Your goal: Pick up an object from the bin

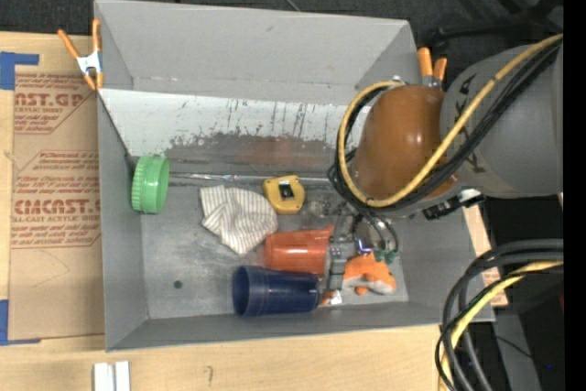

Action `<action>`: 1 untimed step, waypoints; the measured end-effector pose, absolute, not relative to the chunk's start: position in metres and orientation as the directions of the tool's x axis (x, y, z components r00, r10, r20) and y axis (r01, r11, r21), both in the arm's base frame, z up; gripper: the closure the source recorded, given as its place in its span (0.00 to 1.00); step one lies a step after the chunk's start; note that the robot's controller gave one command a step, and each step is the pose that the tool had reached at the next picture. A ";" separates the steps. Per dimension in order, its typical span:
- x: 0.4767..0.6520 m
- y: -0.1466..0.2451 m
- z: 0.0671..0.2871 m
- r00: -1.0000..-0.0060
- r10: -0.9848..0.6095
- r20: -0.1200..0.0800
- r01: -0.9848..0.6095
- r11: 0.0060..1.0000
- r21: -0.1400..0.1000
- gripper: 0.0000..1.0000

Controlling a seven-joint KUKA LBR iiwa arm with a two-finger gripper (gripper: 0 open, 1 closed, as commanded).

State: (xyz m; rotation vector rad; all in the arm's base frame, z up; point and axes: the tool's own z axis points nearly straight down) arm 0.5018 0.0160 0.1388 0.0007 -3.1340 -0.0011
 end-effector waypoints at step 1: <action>0.504 0.016 0.143 -1.000 0.000 0.000 0.000 1.000 0.001 0.00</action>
Offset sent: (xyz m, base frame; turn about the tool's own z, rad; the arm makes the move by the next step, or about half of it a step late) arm 0.0109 0.0017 -0.0688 0.0109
